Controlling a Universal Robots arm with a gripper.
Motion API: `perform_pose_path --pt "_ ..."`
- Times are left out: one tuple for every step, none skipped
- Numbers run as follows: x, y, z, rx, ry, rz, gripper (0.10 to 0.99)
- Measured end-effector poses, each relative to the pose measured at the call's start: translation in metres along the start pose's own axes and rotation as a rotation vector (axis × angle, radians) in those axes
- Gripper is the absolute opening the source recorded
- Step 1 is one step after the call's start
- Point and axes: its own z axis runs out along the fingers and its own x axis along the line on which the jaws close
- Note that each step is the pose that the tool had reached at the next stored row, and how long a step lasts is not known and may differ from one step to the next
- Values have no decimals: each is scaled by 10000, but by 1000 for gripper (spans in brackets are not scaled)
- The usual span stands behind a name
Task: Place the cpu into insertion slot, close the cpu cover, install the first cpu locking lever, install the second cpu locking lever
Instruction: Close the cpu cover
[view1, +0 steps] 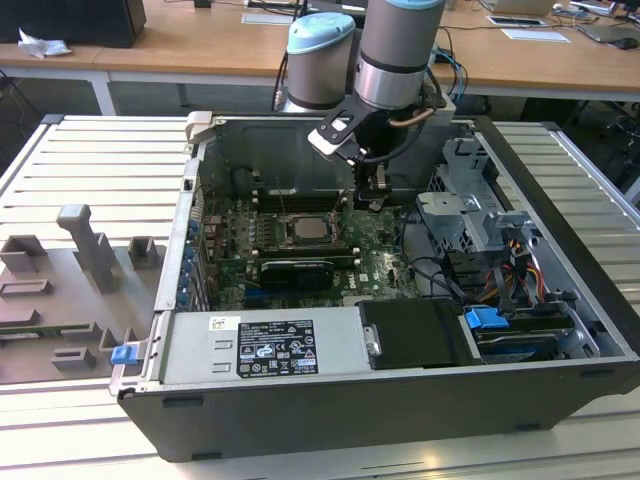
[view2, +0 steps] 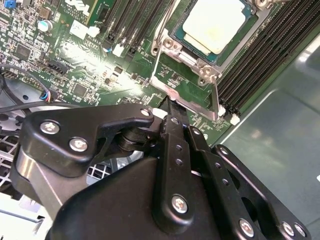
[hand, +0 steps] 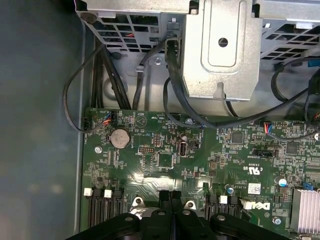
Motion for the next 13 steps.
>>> perform_pose_path --pt "0 -4 0 0 0 0 106" --pt "0 -8 0 0 0 0 106" --pt "1 -12 0 0 0 -1 106" --pt "1 -14 0 0 0 -1 106" --pt "1 -15 0 0 0 -1 106" --pt "1 -17 0 0 -1 -1 106" --pt "1 -20 0 1 0 -1 106" --pt "1 -22 0 0 0 0 106" --pt "1 -24 1 0 0 -1 106" --pt "1 -28 0 0 0 -1 106" --pt "2 -29 1 0 0 -1 106" --pt "2 -31 0 0 0 -1 106" --pt "2 -33 0 0 0 -1 106"
